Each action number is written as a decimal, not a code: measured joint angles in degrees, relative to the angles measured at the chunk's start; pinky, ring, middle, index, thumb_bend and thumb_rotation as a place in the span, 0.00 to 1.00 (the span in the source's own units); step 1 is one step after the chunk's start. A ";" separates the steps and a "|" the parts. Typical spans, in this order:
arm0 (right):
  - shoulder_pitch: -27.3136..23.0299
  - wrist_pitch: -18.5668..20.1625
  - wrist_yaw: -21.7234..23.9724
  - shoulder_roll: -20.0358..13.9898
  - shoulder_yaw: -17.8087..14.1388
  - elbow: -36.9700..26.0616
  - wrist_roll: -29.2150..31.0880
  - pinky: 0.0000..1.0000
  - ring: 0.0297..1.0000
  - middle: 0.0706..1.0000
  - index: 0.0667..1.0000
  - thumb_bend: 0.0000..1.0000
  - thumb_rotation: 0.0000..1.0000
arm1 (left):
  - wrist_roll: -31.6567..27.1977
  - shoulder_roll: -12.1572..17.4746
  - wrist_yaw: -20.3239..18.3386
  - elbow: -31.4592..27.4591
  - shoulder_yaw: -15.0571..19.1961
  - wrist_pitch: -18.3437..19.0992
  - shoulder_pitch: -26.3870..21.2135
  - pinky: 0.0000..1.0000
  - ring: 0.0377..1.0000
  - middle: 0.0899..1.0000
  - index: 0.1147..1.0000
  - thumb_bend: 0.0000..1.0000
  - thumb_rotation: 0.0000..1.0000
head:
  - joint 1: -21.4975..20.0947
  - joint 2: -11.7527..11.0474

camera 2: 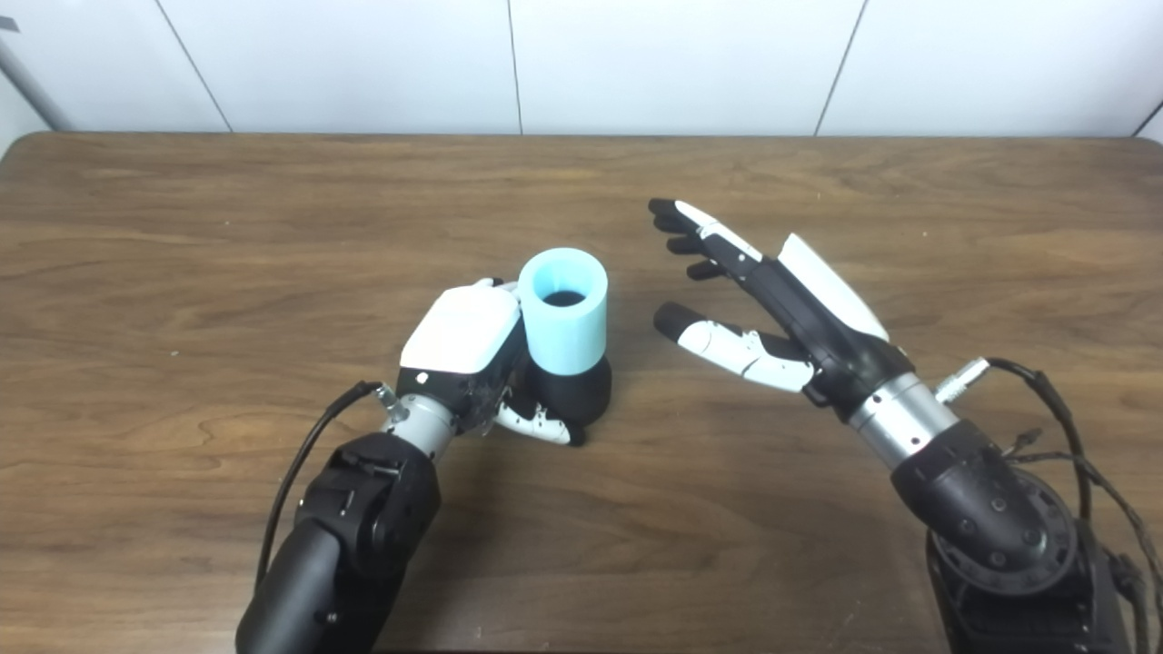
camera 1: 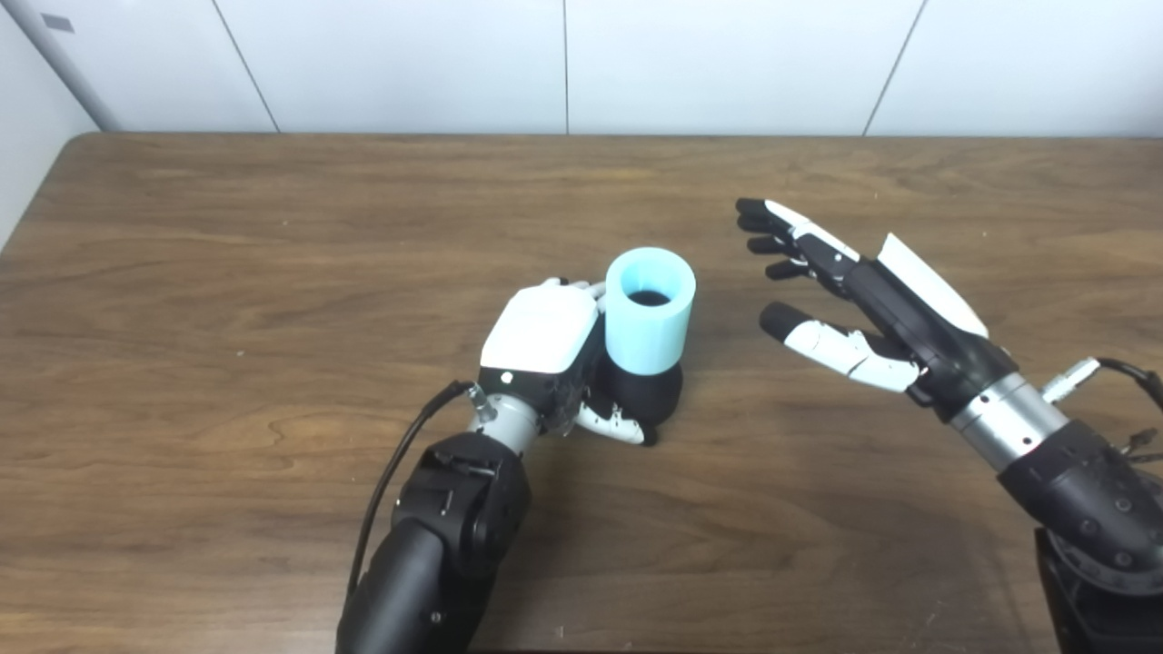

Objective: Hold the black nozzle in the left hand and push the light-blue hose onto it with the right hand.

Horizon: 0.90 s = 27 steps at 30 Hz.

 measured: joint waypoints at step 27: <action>0.55 -0.24 -3.48 0.33 0.06 4.61 1.57 0.74 0.85 0.88 0.93 0.44 0.89 | -9.57 2.56 -12.83 -4.56 11.11 6.06 -5.09 1.00 0.98 0.96 1.00 1.00 0.29 | 0.27 -0.53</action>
